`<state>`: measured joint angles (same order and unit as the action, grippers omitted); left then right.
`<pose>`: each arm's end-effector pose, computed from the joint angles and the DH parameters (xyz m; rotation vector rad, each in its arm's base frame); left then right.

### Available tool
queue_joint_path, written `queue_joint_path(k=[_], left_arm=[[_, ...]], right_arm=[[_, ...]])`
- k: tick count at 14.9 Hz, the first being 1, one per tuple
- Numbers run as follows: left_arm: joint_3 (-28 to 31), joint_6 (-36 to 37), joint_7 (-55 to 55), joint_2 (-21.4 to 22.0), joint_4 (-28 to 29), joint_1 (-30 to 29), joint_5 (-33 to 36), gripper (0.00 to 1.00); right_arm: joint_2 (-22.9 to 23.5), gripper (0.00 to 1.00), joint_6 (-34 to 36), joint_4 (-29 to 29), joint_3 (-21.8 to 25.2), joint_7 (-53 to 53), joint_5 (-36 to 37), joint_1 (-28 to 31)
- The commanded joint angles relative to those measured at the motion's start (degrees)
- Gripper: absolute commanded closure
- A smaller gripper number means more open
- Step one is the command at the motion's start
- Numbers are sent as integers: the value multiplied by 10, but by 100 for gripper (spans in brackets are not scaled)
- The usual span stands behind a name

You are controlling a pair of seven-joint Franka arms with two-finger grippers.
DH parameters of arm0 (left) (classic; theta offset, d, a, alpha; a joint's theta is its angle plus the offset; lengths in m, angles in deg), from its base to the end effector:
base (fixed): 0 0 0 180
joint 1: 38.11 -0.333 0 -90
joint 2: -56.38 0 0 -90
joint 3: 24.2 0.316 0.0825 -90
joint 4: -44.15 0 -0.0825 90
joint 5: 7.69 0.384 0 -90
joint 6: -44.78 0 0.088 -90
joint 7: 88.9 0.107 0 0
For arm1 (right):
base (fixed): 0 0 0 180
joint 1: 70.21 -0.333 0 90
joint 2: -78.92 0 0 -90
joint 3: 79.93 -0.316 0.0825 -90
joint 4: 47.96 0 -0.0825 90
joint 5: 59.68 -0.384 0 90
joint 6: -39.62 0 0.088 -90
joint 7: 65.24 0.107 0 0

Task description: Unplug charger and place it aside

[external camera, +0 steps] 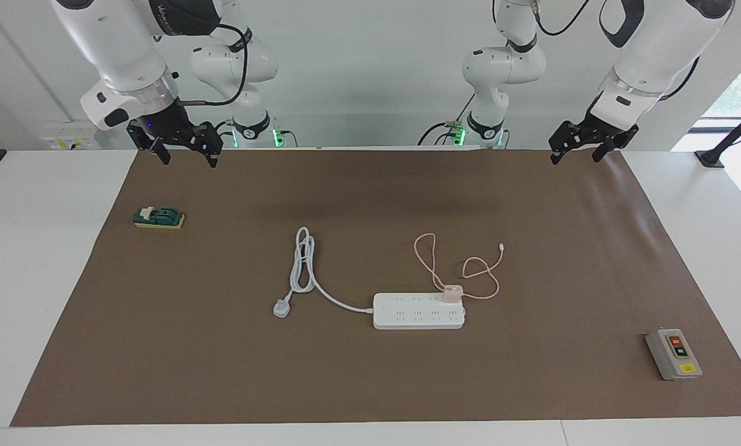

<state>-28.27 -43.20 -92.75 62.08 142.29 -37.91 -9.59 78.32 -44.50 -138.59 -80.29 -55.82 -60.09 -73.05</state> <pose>0.5155 -0.0439 0.6081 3.1186 -0.0103 -0.1244 0.5389 0.0310 0.6167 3.1285 -0.1694 -0.1620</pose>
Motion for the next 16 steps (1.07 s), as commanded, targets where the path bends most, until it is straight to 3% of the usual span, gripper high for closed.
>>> queue_joint_path(k=[1,12,16], left_arm=[[-1,9,5,4,-1,-6,-5,0],[-1,9,4,4,-1,-6,-5,0],[-1,9,5,4,-1,-6,-5,0]], right_arm=[[-5,0,4,0,-7,-19,6,7],[-13,0,11,-2,-7,-14,4,6],[-29,0,8,-38,-3,-12,2,14]])
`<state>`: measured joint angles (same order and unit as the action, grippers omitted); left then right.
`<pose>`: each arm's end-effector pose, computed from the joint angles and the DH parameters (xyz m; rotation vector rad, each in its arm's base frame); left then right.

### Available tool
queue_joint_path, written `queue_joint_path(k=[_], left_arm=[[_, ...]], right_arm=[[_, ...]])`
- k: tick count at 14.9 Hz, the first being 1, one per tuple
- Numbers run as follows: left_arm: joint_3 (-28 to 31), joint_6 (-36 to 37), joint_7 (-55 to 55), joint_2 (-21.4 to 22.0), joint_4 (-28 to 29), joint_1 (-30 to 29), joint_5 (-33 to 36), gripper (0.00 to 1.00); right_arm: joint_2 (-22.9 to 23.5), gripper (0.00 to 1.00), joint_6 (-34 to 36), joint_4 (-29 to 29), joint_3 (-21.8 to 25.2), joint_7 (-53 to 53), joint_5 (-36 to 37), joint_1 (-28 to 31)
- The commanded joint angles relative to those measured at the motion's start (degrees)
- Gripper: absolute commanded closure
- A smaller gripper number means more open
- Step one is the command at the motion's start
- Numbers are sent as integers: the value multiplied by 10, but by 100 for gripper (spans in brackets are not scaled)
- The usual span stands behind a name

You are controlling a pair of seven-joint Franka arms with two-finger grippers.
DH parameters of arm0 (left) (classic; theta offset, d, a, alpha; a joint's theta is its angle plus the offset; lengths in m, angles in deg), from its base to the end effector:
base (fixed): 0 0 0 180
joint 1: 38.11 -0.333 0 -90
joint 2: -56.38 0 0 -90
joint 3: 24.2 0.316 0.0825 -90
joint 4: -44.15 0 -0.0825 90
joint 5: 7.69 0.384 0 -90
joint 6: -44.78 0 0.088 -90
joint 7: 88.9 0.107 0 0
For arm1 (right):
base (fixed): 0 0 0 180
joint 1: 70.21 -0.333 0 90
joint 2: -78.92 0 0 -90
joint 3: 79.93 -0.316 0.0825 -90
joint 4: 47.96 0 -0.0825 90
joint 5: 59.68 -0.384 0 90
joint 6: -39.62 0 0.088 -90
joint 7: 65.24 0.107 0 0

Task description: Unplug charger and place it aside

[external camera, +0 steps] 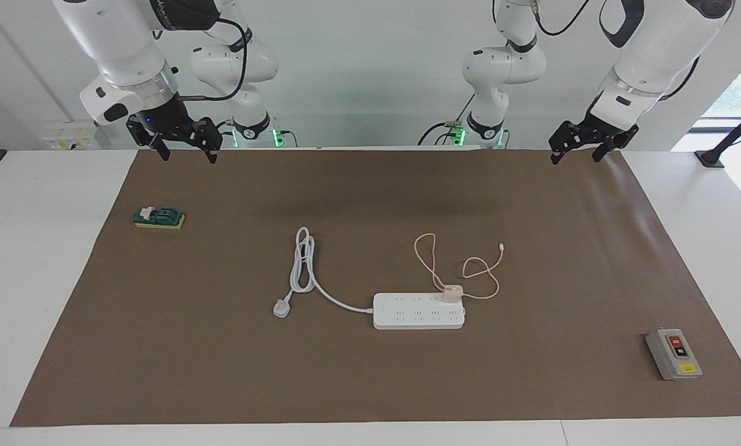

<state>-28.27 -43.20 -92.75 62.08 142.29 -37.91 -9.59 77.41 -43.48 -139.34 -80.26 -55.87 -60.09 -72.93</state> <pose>0.5155 -0.0439 0.6081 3.1186 -0.0103 -0.1244 0.5319 0.0292 0.6178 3.1256 -0.1719 -0.1853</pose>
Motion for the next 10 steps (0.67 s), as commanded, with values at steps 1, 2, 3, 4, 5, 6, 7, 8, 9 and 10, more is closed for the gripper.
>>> queue_joint_path(k=[1,2,3,4,5,6,7,8,9,10], left_arm=[[-1,9,5,4,-1,-6,-5,0],[-1,9,4,4,-1,-6,-5,0],[-1,9,5,4,-1,-6,-5,0],[-1,9,4,4,-1,-6,-5,0],[-1,10,3,3,-1,-6,-5,0],[-1,10,-3,5,-3,-2,-5,0],[-1,7,-25,6,-4,1,-2,0],[-2,3,-67,6,-3,2,-2,0],[-9,-3,-126,6,-2,2,-2,0],[-15,-17,-183,6,-1,5,-2,0]], right_arm=[[-20,0,-13,-37,-4,-9,2,13],[-19,0,-26,-35,-4,4,-5,13],[-16,0,-30,-34,-4,45,-10,11],[-13,0,-30,-33,-4,99,-11,9],[-10,0,-31,-34,-6,152,-14,6],[-7,0,-29,-33,-8,208,-27,4],[8,0,-30,-28,-8,272,-49,5],[25,0,-31,-19,-7,323,-74,7],[42,0,-29,-13,-7,362,-93,10],[55,0,-33,0,-7,401,-106,6]])
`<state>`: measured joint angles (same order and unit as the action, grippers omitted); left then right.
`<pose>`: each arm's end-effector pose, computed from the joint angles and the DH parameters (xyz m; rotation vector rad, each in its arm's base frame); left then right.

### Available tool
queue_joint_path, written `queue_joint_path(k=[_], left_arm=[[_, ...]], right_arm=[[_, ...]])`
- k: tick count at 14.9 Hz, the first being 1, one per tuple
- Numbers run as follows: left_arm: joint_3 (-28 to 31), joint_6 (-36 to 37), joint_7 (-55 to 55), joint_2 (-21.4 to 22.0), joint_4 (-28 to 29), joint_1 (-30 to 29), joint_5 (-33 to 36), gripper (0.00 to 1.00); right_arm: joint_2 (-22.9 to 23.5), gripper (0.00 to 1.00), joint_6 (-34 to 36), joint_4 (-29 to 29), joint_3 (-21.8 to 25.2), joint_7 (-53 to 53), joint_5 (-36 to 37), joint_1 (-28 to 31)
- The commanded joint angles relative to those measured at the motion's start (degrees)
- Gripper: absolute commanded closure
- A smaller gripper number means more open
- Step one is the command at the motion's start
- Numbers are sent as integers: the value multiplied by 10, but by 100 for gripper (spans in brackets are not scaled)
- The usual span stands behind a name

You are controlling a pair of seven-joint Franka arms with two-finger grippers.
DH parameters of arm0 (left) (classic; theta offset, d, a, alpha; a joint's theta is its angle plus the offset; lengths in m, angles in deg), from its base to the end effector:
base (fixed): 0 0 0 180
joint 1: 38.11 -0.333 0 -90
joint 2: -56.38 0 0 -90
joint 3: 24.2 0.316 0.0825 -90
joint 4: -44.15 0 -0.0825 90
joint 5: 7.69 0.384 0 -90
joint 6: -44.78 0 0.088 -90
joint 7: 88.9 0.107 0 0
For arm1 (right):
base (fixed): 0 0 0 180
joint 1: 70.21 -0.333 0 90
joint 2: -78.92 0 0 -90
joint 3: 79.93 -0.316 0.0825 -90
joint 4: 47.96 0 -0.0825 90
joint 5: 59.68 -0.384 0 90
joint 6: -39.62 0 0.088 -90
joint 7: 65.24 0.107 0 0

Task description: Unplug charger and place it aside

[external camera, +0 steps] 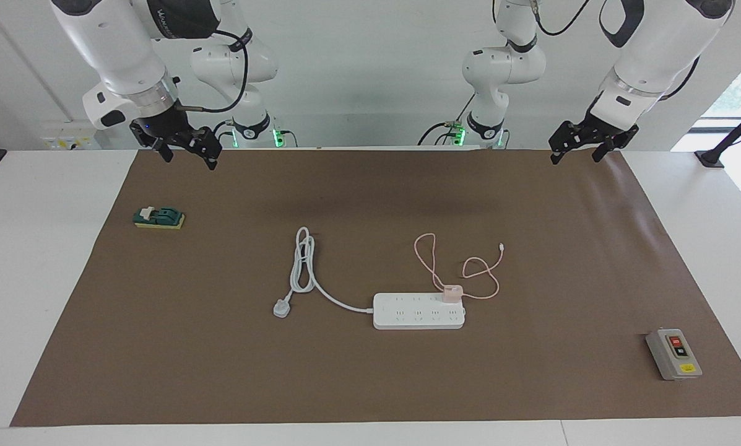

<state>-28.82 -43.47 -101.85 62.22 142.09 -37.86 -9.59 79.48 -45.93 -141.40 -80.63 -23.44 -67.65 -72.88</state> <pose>0.5150 -0.0496 0.6113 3.1176 0.2214 -0.1103 0.5439 0.0478 0.5860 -2.8859 1.0049 0.2905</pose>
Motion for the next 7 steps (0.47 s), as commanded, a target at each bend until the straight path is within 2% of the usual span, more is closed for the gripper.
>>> queue_joint_path(k=[1,4,6,7], left_arm=[[-11,-29,-150,5,2,9,-2,0],[-11,-45,-286,2,8,36,-2,0],[-12,-68,-401,-13,7,60,-2,0],[-12,-79,-441,-24,3,68,-3,0]], right_arm=[[46,0,-11,24,-4,127,-37,4],[77,0,-57,24,-4,270,-73,-26],[90,0,-125,12,-4,394,-127,-37],[101,0,-145,13,-4,439,-130,-53]])
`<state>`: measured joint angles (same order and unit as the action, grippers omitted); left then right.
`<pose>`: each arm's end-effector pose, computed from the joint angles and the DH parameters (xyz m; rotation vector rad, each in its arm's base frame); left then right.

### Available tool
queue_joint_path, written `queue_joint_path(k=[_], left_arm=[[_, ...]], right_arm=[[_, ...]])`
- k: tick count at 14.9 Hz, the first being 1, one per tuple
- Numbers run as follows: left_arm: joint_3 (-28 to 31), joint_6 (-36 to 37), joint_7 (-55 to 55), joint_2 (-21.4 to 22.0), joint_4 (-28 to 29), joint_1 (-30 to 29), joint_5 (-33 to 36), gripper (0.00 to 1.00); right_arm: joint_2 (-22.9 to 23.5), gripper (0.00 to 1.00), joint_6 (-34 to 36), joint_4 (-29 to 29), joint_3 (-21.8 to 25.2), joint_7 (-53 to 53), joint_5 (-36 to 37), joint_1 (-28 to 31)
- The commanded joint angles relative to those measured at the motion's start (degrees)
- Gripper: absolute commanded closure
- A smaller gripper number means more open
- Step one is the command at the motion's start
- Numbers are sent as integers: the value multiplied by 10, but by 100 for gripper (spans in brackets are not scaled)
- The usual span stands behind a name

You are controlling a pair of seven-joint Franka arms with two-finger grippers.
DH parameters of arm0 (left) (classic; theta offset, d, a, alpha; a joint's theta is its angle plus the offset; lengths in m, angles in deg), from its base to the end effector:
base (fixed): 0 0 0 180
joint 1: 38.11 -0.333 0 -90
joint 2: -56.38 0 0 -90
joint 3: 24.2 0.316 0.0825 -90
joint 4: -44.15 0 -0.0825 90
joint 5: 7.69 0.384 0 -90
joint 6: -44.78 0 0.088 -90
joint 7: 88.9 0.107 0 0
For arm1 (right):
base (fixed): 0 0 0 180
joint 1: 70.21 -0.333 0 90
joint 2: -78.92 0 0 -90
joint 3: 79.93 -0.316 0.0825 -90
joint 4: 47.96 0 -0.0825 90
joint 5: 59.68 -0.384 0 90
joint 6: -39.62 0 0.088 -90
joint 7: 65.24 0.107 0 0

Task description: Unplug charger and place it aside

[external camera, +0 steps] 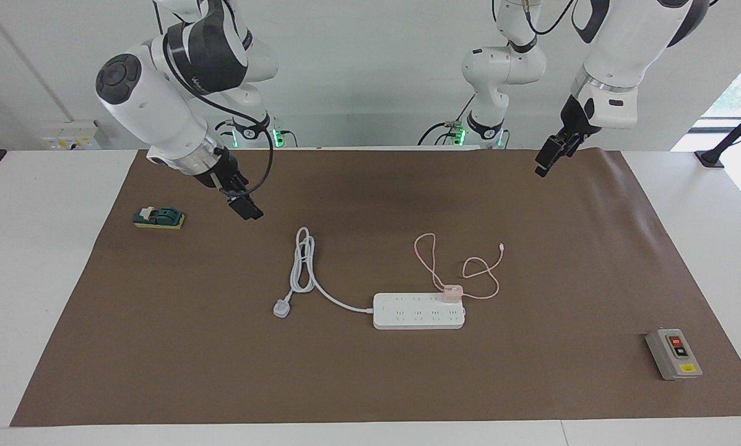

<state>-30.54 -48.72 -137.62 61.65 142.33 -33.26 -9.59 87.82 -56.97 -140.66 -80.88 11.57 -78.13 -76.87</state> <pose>0.5188 -0.1087 0.6118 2.9500 1.0060 -0.0047 0.5932 0.1093 0.5267 -2.3713 1.7276 0.4140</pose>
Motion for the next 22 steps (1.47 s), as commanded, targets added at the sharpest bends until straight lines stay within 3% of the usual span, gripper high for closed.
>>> queue_joint_path(k=[1,4,7,10,13,15,18,22], left_arm=[[6,-40,-131,-37,-7,31,-5,0],[7,-45,-275,-142,-80,80,10,0],[6,-97,-364,-180,-95,100,11,0],[11,-150,-485,-249,-123,124,33,0],[17,-140,-548,-325,-200,139,50,0],[51,-129,-583,-384,-262,174,60,0],[128,-129,-610,-425,-295,230,41,0],[138,-130,-612,-434,-299,234,24,0]], right_arm=[[26,0,-50,8,-2,119,-28,-32],[52,0,-91,4,-1,169,-82,-36],[59,0,-138,-7,-1,206,-93,-56],[99,0,-191,-4,-1,239,-143,-68],[113,0,-198,0,-1,232,-152,-66],[121,0,-205,9,-2,222,-154,-70],[127,0,-218,1,-2,219,-159,-75],[142,0,-236,-2,-2,185,-163,-77]])
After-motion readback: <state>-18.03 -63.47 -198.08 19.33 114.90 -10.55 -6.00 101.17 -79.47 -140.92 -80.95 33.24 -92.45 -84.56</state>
